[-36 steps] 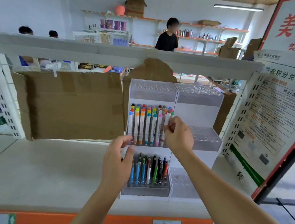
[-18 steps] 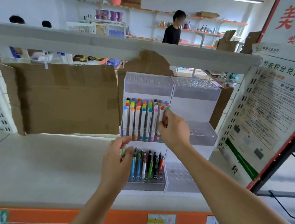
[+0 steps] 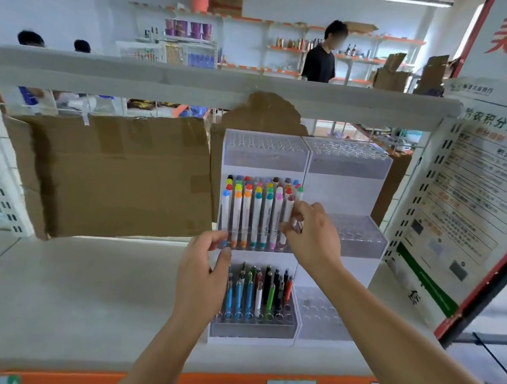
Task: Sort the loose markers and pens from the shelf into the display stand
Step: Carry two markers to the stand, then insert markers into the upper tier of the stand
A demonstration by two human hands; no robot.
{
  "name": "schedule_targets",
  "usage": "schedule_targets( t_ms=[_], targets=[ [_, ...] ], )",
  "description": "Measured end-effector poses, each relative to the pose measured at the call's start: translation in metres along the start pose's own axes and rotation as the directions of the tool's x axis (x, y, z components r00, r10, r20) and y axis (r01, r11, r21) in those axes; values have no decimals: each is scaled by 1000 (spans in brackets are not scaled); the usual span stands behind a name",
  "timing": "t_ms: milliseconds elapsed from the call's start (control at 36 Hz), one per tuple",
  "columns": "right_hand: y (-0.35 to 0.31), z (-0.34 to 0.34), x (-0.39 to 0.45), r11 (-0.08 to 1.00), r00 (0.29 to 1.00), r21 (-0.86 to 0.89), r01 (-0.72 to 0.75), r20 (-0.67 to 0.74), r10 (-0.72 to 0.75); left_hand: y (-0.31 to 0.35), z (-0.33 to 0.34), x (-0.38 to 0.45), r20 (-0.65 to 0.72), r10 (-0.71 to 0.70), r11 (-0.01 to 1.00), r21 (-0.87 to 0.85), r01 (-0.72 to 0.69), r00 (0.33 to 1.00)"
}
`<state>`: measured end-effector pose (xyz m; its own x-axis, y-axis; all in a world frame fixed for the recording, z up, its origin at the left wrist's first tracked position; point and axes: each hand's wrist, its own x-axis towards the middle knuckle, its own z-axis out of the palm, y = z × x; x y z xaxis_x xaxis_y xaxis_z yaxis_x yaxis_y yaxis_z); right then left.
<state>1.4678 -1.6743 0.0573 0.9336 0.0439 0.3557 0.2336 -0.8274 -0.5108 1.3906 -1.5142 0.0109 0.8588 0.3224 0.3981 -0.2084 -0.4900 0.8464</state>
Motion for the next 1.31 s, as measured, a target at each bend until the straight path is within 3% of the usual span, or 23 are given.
schedule_targets(
  t_ms=[111, 222, 333, 444, 556, 695, 917, 1111, 1306],
  targets=[
    [-1, 6, -17, 998, 972, 59, 21, -233, -7, -1, -3, 3, -21, 11, 999, 34, -10, 1000],
    [-13, 17, -36, 967, 892, 9, 256, -387, -232, -8, -9, 3, -15, 19, 995, 98, -17, 1000],
    [-34, 34, -49, 900, 858, -72, 430, -278, -432, -22, -26, 0, -28, 16, 986, 168, -11, 999],
    [-59, 53, -58, 832, 830, -26, 555, -54, -555, -37, -57, -3, -33, -63, 959, 273, 69, 997],
    [-87, 74, -65, 789, 764, 43, 613, 221, -606, -54, -98, -15, -38, -167, 887, 430, 168, 985],
    [-125, 107, -71, 751, 672, 8, 660, 440, -595, -74, -153, -32, -138, -325, 732, 590, 342, 935],
    [-190, 142, -92, 728, 583, 64, 682, 552, -595, -101, -239, -61, -263, -385, 572, 684, 452, 885],
    [-265, 175, -116, 683, 512, 94, 724, 590, -624, -126, -317, -85, -256, -437, 491, 735, 467, 862],
    [-350, 216, -153, 626, 425, 143, 767, 617, -662, -153, -392, -111, -321, -515, 449, 689, 569, 795]
  ],
)
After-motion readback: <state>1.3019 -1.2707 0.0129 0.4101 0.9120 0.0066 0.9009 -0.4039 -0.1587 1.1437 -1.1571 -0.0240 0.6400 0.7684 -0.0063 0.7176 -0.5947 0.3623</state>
